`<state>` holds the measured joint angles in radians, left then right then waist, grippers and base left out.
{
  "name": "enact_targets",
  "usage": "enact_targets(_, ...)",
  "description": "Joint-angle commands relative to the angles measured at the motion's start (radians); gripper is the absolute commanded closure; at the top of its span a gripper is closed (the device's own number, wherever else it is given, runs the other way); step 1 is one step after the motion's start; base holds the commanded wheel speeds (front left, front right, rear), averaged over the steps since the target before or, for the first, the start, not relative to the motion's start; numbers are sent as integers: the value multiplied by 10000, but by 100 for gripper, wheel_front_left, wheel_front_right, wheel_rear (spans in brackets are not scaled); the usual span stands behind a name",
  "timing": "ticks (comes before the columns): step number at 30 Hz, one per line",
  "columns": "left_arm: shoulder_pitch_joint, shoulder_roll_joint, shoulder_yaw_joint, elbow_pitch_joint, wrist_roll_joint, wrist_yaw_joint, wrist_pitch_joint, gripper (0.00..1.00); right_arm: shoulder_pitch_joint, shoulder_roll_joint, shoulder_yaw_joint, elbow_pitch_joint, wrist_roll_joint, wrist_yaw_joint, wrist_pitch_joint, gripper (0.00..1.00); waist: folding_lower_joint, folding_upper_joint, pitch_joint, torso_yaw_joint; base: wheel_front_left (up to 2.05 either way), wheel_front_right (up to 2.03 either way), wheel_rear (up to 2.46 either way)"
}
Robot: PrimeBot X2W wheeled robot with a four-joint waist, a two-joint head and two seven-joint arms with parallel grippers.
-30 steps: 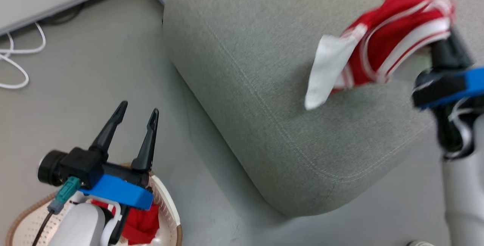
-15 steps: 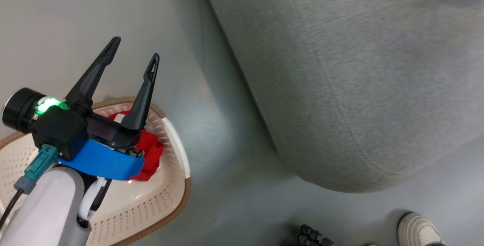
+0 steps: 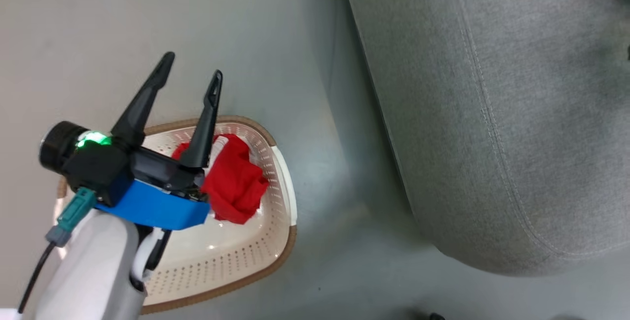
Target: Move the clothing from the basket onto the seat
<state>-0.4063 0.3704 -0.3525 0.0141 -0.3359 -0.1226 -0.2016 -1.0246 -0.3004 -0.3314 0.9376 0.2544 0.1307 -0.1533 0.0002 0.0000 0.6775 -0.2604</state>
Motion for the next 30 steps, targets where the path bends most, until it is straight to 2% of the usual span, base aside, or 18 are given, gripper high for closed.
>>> enact_targets(1,68,-138,-44,265,-95,31,-179,0,376,-7,167,87,-86,-1,-190,0,-2,0,-437,-57,0,0,0)
enact_targets(7,404,-733,-136,1349,-430,-10,-565,0,1746,166,1180,8,-207,1,-355,0,-2,0,-1942,135,0,0,0)
enact_targets(15,1290,-1323,480,1845,-592,-30,-643,0,3612,519,2202,-1250,-123,1,-546,0,-2,0,-3585,337,0,0,0)
enact_targets(22,2403,-1877,1495,2015,-499,-46,-647,0,5852,1101,2732,-3750,-117,1,-466,0,-2,0,-4864,873,0,0,0)
enact_targets(30,3179,-2277,2421,2408,-249,-68,-647,0,8216,2065,2121,-6456,-722,1,218,0,-2,0,-5824,1997,0,0,0)
